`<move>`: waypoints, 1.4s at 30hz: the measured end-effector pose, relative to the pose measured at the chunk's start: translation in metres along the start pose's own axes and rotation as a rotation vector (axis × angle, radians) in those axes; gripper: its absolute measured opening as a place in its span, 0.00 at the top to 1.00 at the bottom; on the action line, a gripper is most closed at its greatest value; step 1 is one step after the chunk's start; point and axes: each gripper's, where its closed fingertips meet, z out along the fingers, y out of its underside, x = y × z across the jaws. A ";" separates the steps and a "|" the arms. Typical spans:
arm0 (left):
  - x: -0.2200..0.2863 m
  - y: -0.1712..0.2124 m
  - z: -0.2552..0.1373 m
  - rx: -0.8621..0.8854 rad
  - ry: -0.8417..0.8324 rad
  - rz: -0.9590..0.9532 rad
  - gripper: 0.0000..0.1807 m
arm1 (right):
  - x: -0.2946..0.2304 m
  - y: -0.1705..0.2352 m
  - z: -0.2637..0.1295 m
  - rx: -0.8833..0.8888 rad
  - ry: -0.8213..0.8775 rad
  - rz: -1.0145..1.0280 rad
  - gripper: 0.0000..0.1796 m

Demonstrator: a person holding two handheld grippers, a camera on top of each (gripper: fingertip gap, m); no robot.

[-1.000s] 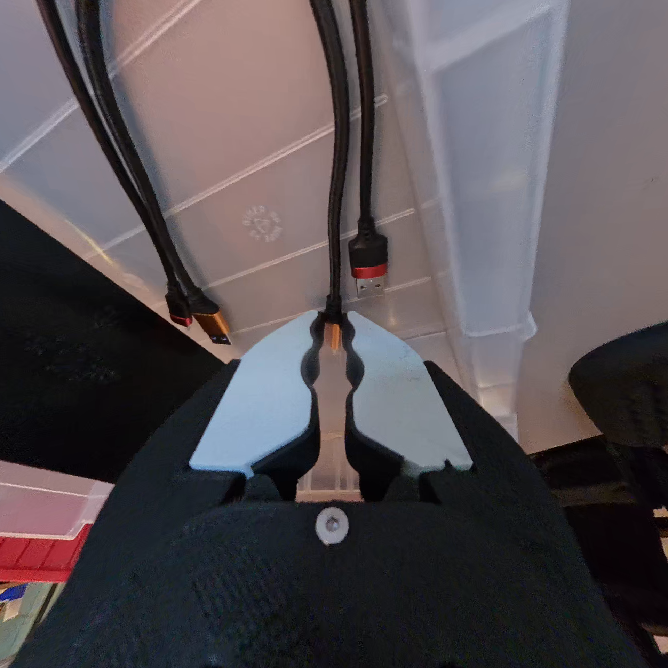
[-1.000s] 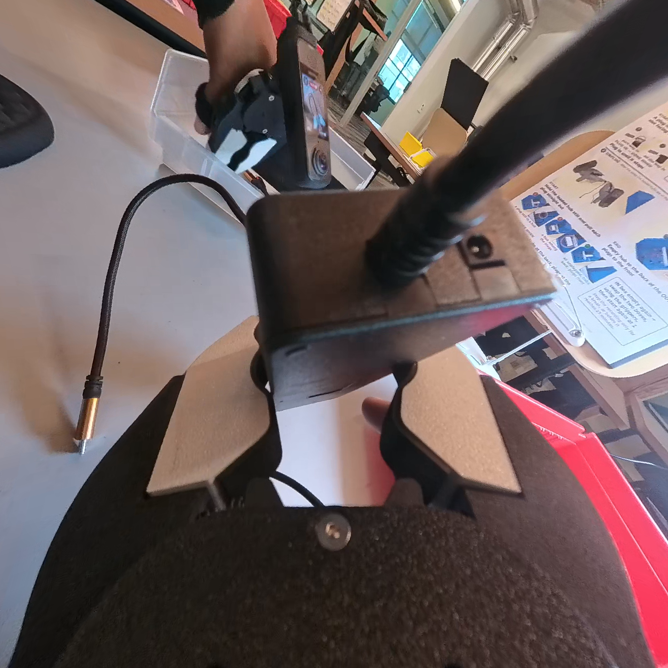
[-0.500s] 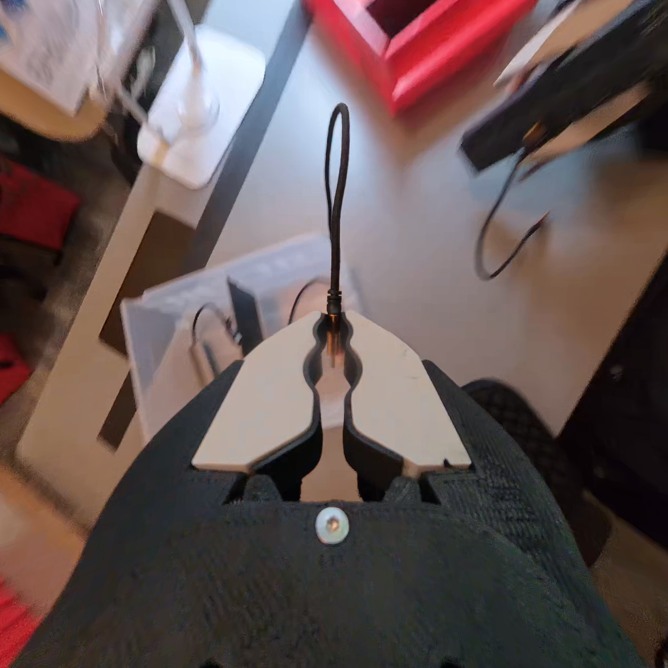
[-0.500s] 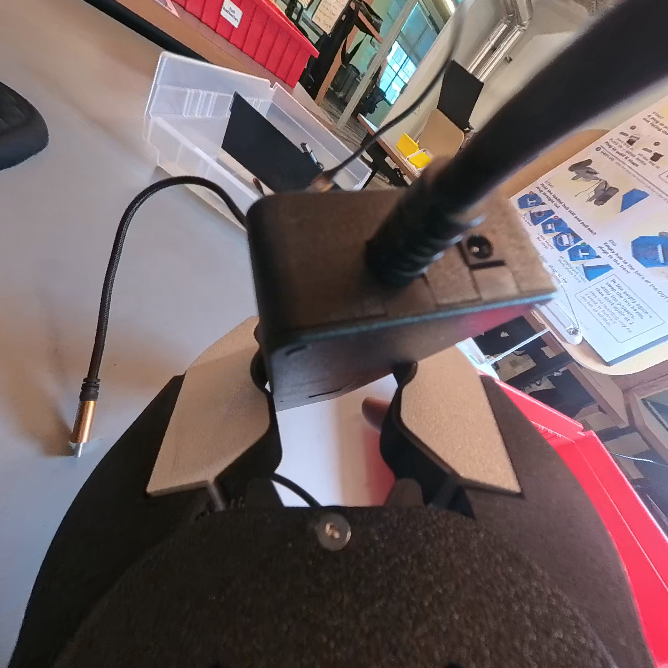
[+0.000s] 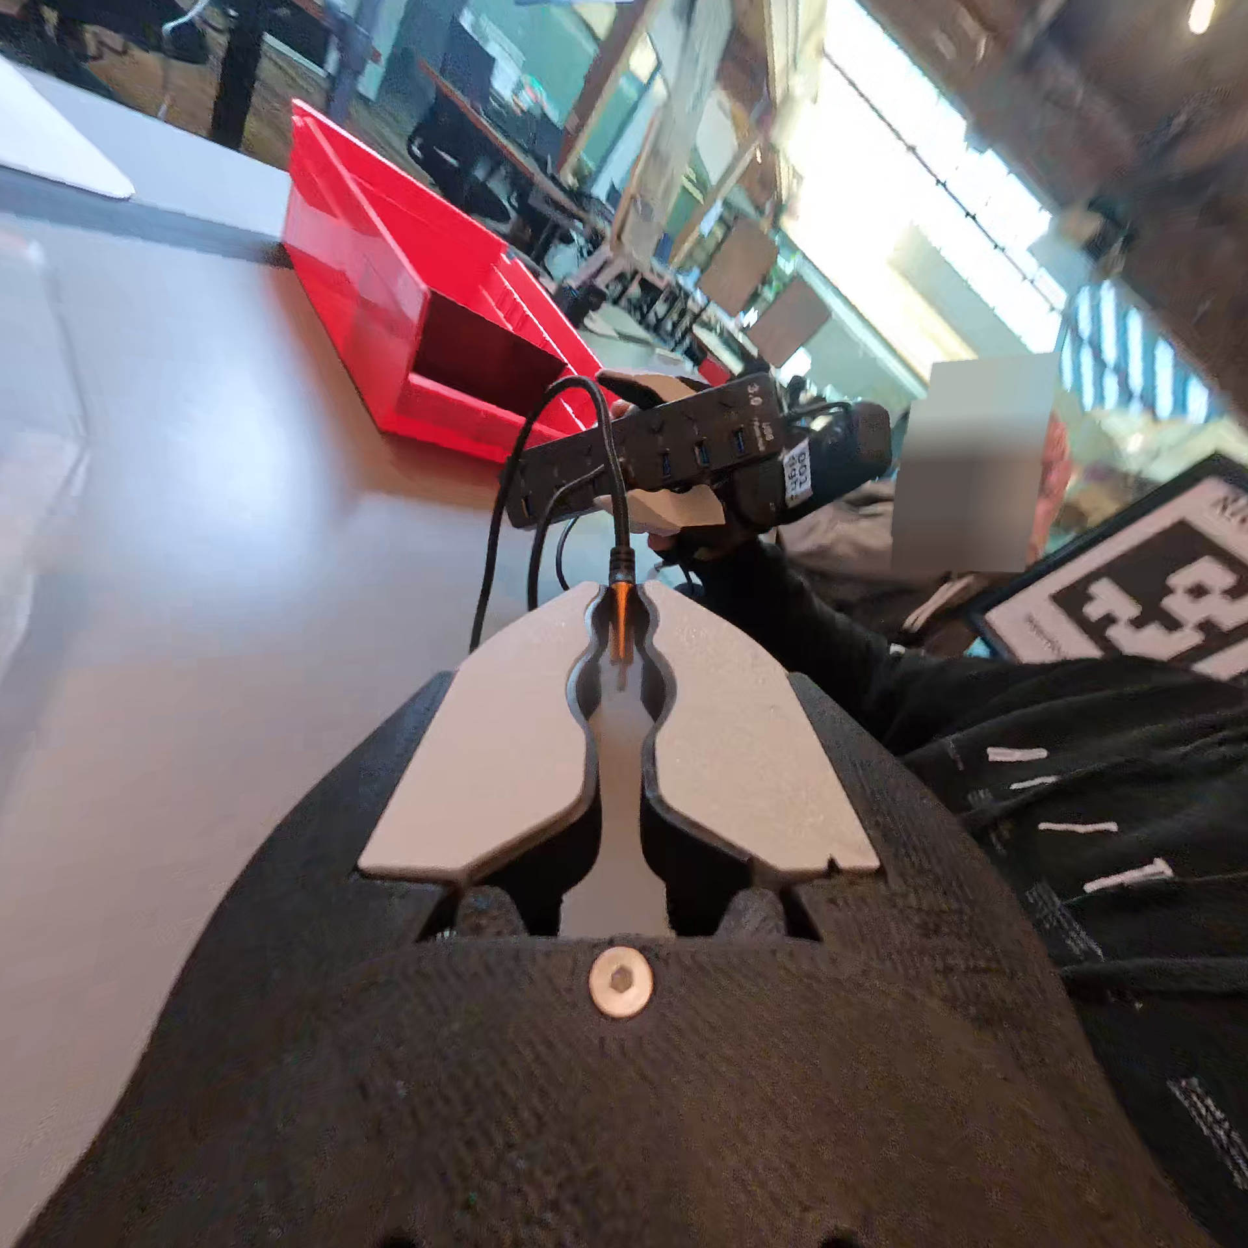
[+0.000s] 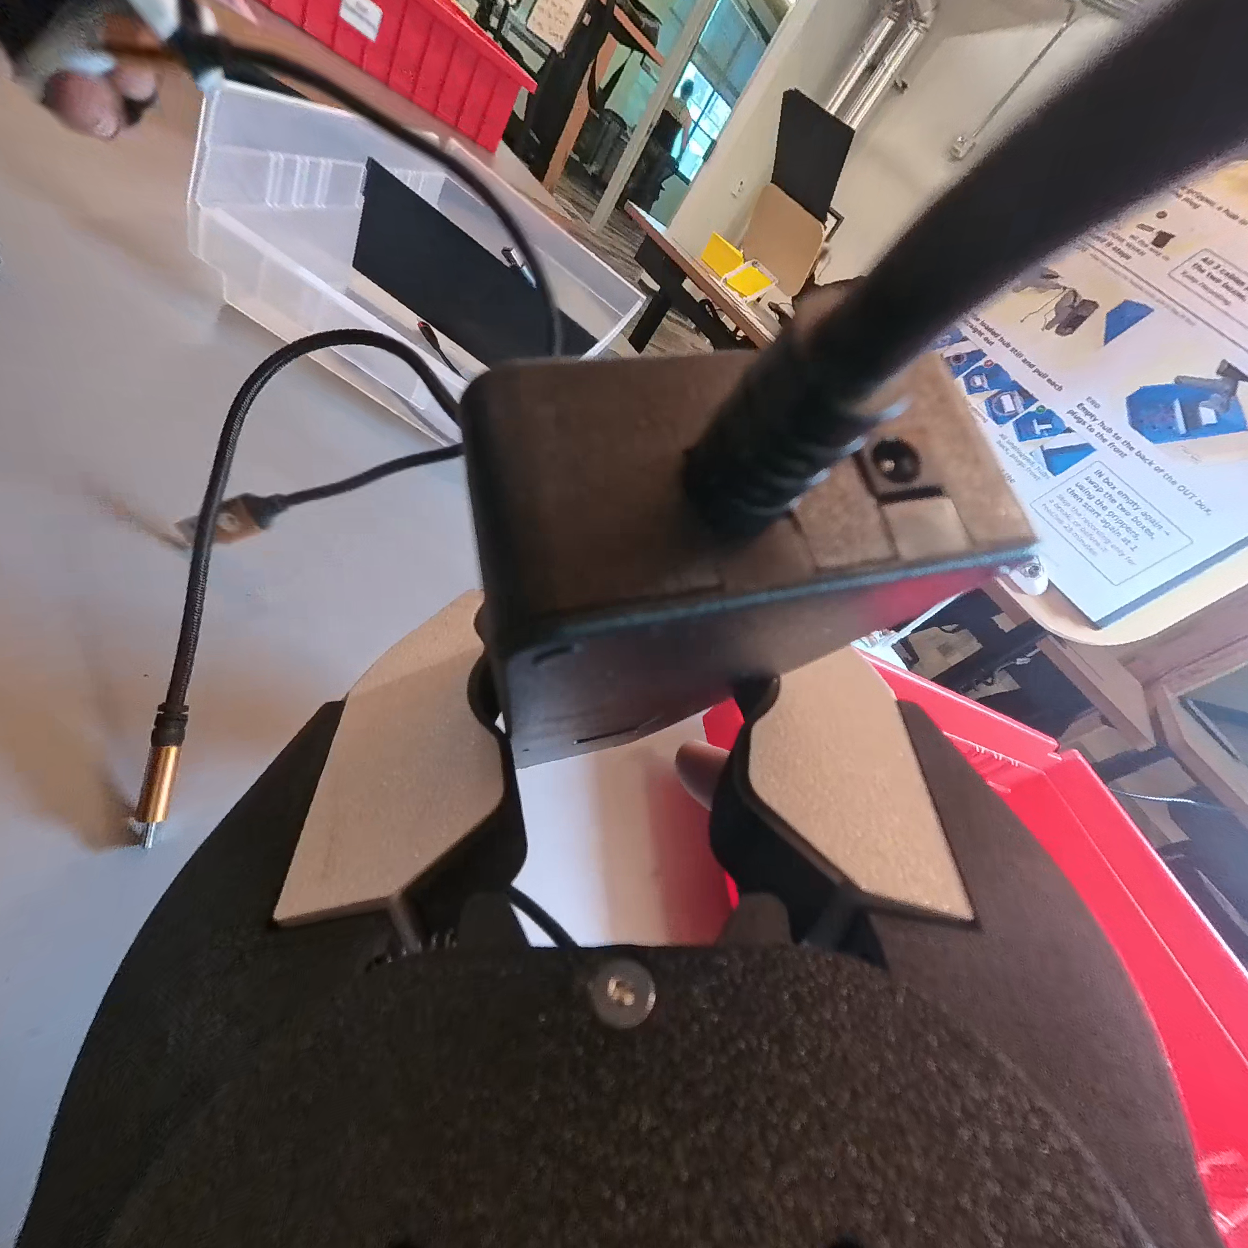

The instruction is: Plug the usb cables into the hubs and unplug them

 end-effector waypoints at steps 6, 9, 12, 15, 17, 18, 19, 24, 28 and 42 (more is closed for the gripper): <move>-0.037 0.018 -0.053 -0.048 -0.435 0.238 0.87 | 0.005 -0.006 -0.003 0.035 0.008 0.039 0.62; -0.026 0.006 -0.073 -0.092 -0.610 0.537 0.85 | 0.008 -0.008 -0.004 0.048 0.015 0.061 0.62; -0.014 0.030 -0.052 -0.329 -0.524 0.704 0.85 | 0.009 -0.005 -0.002 0.044 0.017 0.076 0.62; -0.035 0.060 -0.031 -0.620 -0.454 0.878 0.85 | 0.010 -0.001 -0.001 0.035 0.019 0.085 0.62; -0.053 0.077 -0.018 -0.796 -0.372 0.935 0.84 | 0.011 0.000 -0.001 0.033 0.022 0.091 0.62; -0.060 0.082 -0.012 -0.872 -0.334 0.949 0.84 | 0.011 0.000 -0.001 0.033 0.023 0.094 0.62; -0.067 0.086 -0.006 -0.941 -0.296 0.986 0.84 | 0.012 0.001 -0.001 0.031 0.023 0.097 0.62; -0.095 0.091 0.012 -1.269 -0.162 1.180 0.83 | 0.013 0.003 -0.001 0.027 0.026 0.095 0.62; -0.092 0.103 0.027 -1.346 0.037 1.199 0.80 | 0.016 0.003 -0.004 0.045 0.018 0.093 0.62; -0.060 0.121 0.060 -1.108 0.120 0.799 0.91 | 0.018 0.001 -0.014 0.130 -0.051 0.155 0.62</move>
